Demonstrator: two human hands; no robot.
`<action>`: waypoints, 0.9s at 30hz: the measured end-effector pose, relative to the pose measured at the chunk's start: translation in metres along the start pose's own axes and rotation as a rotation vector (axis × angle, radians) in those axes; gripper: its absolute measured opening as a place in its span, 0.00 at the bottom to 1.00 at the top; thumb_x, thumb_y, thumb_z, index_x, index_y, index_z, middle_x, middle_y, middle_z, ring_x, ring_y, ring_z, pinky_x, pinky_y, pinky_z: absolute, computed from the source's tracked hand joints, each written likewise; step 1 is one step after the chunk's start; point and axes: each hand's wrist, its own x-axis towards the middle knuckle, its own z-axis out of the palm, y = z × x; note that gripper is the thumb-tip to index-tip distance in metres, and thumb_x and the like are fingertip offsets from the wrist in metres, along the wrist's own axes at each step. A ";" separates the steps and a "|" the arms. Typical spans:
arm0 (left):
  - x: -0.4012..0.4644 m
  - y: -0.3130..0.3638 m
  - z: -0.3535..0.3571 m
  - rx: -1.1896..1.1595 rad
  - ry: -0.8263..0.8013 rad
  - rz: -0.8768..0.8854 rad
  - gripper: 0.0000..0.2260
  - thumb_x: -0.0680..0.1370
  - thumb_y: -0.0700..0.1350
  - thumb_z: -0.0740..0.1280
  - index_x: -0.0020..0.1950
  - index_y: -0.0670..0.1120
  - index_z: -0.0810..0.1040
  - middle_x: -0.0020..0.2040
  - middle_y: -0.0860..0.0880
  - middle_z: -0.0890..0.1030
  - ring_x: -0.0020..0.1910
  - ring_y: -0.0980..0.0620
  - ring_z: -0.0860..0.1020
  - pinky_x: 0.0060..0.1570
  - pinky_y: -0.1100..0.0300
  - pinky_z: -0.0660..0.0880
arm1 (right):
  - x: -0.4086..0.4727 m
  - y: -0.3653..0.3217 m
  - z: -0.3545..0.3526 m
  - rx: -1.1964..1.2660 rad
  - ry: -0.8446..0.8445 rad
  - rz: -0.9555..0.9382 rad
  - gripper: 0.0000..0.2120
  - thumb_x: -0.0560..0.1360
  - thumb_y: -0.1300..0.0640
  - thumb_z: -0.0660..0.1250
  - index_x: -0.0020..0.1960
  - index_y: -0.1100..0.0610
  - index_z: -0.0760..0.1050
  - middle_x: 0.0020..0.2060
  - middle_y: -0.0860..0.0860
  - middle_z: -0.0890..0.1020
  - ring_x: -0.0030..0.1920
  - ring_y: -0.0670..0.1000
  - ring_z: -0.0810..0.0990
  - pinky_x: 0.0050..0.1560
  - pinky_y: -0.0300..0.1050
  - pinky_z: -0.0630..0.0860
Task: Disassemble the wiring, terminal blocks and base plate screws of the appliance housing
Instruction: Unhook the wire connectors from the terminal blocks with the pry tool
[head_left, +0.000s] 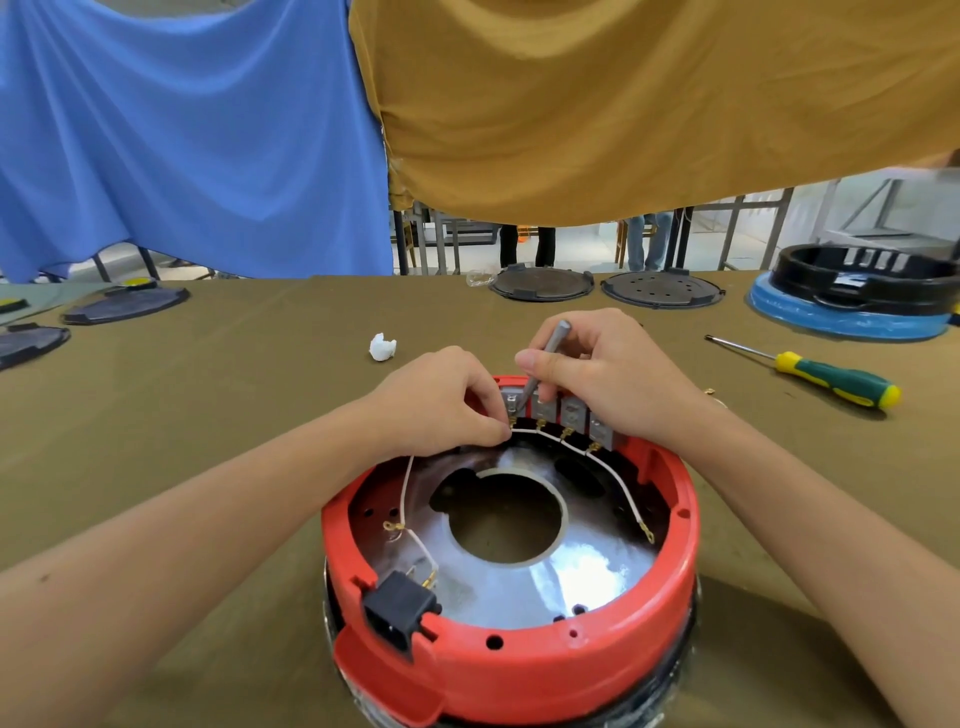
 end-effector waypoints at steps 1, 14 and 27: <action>0.000 0.000 0.000 0.002 0.000 0.000 0.04 0.71 0.45 0.75 0.37 0.53 0.86 0.44 0.55 0.82 0.46 0.56 0.81 0.54 0.49 0.77 | -0.001 0.000 0.000 -0.013 0.002 -0.015 0.10 0.78 0.53 0.70 0.39 0.54 0.80 0.30 0.48 0.83 0.33 0.49 0.81 0.40 0.43 0.77; 0.000 0.001 0.000 0.005 -0.001 0.010 0.03 0.72 0.45 0.75 0.38 0.51 0.86 0.44 0.54 0.83 0.46 0.55 0.81 0.53 0.50 0.77 | 0.002 0.002 0.000 0.040 -0.013 0.026 0.10 0.78 0.53 0.70 0.39 0.55 0.79 0.29 0.49 0.83 0.32 0.49 0.79 0.43 0.50 0.78; 0.000 0.000 0.001 0.012 0.008 0.011 0.03 0.71 0.45 0.75 0.38 0.52 0.86 0.45 0.54 0.83 0.45 0.55 0.81 0.54 0.50 0.77 | -0.002 -0.001 0.000 -0.031 -0.004 -0.038 0.09 0.78 0.53 0.70 0.40 0.54 0.80 0.31 0.49 0.84 0.35 0.52 0.82 0.43 0.52 0.79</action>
